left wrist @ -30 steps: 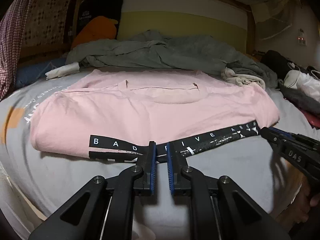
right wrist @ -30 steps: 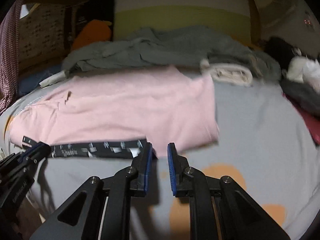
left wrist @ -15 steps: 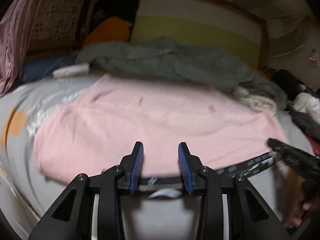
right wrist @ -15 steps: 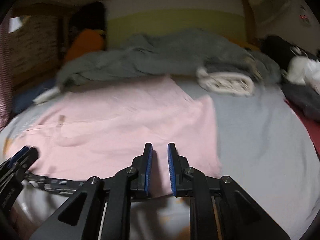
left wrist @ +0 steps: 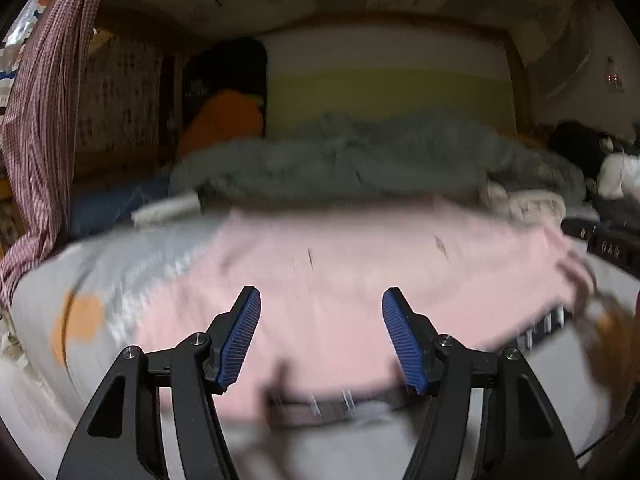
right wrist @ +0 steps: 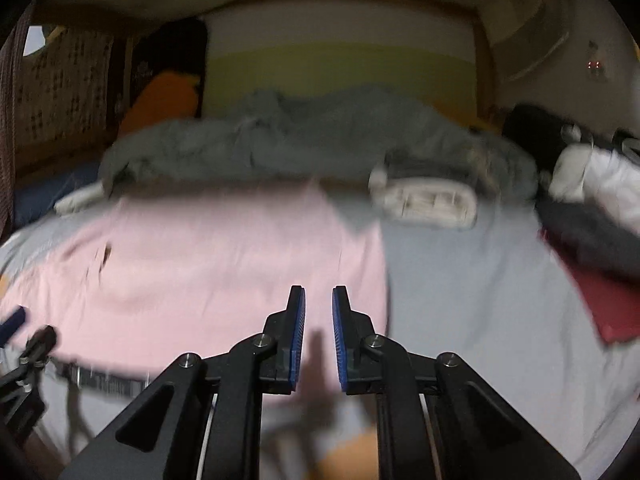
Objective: Fold small clothes
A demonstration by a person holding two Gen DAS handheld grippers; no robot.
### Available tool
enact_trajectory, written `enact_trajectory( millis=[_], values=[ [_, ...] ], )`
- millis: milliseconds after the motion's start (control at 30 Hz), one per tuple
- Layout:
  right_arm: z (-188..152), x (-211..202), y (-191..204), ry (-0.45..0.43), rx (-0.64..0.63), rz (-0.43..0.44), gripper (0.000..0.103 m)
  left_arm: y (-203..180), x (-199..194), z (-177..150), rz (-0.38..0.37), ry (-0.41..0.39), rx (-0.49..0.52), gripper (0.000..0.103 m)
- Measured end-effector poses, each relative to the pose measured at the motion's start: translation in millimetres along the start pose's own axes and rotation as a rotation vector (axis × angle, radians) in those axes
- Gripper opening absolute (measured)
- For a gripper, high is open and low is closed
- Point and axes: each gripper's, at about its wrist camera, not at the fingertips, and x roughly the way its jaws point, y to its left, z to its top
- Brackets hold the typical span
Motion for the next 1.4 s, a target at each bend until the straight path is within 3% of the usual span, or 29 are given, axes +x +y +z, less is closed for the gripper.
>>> enact_trajectory(
  millis=[67,167,233,300,400,467,567,733,967,1133,1233,1333,1400],
  values=[
    [19,8,-4,-0.007,0.002,0.038,0.012,11,16,22,0.026,0.032,0.027,0.069],
    [42,32,-10,0.077,-0.014,0.107,0.013,38,50,36,-0.028,0.155,-0.006,0.069],
    [43,49,-15,0.137,-0.018,0.119,0.023,58,63,28,-0.032,0.219,-0.063,0.074],
    [36,62,-19,0.193,-0.012,0.13,0.052,72,73,17,-0.017,0.272,-0.095,0.078],
    [17,79,-23,0.265,0.005,0.147,0.057,84,89,-4,-0.015,0.387,-0.145,0.082],
    [3,96,-18,0.333,-0.054,0.119,0.057,80,96,-13,0.019,0.433,-0.103,0.091],
    [-5,94,-7,0.303,-0.147,0.086,0.058,74,95,-13,0.042,0.427,-0.061,0.093],
    [-4,93,-10,0.302,-0.128,0.086,0.059,78,80,-12,0.065,0.385,-0.11,0.093],
    [11,34,-27,0.199,-0.031,0.118,0.065,89,7,8,-0.049,0.209,-0.255,0.093],
    [11,3,-34,0.153,0.029,0.152,0.086,86,-5,-4,-0.099,0.252,-0.314,0.093],
    [4,-9,-35,0.124,0.067,0.165,0.088,79,-7,-8,-0.107,0.29,-0.342,0.094],
    [-6,-15,-36,0.135,0.099,0.154,0.1,72,-14,-12,-0.124,0.304,-0.373,0.097],
    [-13,-19,-35,0.142,0.111,0.143,0.102,69,-20,-14,-0.141,0.296,-0.366,0.098]
  ],
)
